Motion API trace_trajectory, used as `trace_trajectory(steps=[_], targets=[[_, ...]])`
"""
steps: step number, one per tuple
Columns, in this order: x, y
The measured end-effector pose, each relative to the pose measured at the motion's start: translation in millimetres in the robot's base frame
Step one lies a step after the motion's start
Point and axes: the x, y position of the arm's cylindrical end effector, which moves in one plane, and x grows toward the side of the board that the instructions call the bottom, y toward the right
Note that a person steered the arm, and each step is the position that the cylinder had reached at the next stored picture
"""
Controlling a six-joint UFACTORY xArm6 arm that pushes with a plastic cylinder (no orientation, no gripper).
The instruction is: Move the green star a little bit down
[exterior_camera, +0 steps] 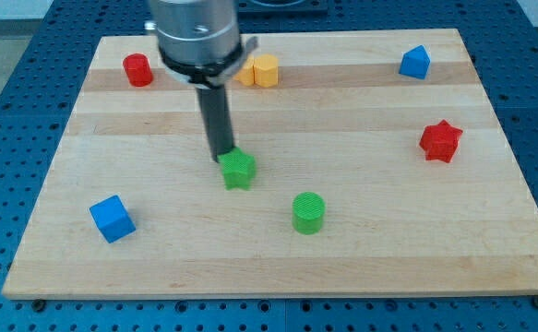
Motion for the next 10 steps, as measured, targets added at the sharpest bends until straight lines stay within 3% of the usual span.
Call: trace_trajectory(steps=[2,3,5,6,7,8,10], targets=[[15.2,62.5],[-14.5,59.9],[-10.5,40.0],[22.1,29.4],[21.4,29.4],[-13.4,24.2],[-0.5,-22.4]])
